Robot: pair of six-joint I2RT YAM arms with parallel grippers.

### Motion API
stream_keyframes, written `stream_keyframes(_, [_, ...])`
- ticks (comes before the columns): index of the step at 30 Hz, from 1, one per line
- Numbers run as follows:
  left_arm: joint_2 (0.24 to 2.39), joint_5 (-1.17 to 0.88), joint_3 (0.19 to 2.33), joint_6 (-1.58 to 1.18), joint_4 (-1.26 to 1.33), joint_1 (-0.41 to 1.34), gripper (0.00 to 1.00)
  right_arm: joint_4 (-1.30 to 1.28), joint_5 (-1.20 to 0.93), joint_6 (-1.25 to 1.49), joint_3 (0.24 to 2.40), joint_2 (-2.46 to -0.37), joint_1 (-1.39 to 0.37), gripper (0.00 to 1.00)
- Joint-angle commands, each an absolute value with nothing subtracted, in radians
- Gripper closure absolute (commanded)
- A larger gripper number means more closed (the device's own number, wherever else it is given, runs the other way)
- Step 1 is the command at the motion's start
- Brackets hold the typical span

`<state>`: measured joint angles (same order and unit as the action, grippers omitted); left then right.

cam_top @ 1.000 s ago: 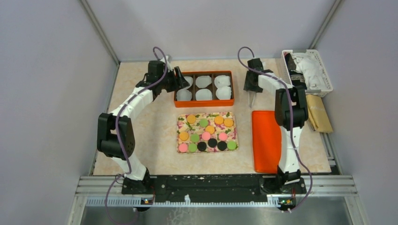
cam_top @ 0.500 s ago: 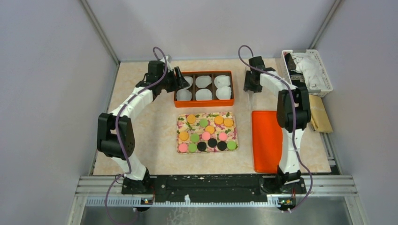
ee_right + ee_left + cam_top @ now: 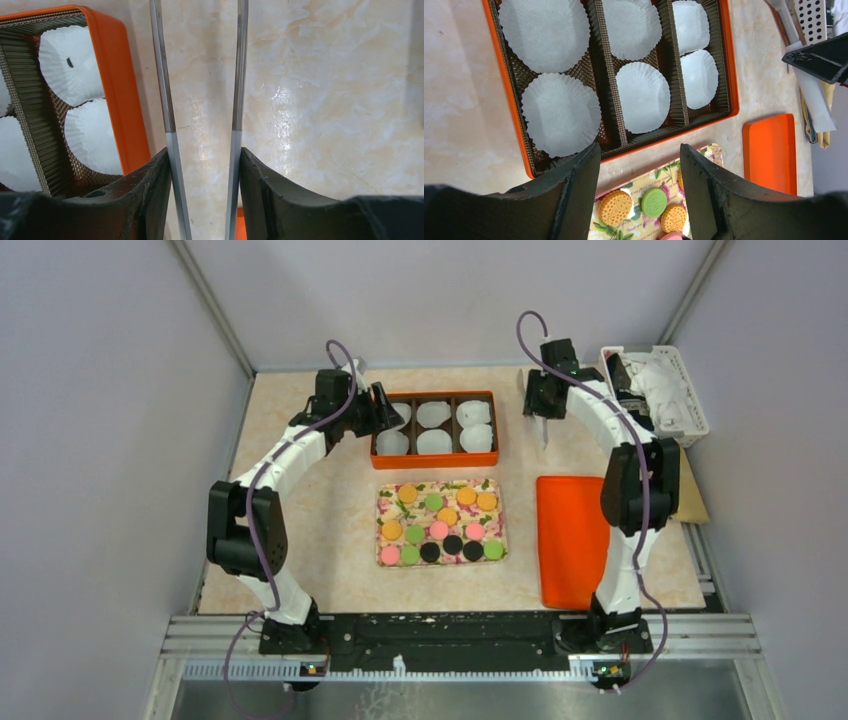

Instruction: Pack the cookies

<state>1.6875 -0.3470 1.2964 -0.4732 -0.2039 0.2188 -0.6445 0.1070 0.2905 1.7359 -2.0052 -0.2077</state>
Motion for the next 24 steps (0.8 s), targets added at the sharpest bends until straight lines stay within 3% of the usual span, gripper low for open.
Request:
stream_keyframes(1, [1.653, -0.359, 1.316, -0.48, -0.191, 0.222, 0.34, -0.662, 0.121, 0.273, 1.782, -1.891, -0.222, 0.51])
stream_keyframes(12, [1.639, -0.366, 1.309, -0.48, -0.186, 0.222, 0.34, -0.675, 0.144, 0.27, 1.736, -1.849, -0.232, 0.48])
stream_keyframes(24, [1.613, -0.324, 1.296, -0.488, -0.208, 0.222, 0.34, -0.692, 0.23, 0.25, 1.674, -1.725, -0.306, 0.53])
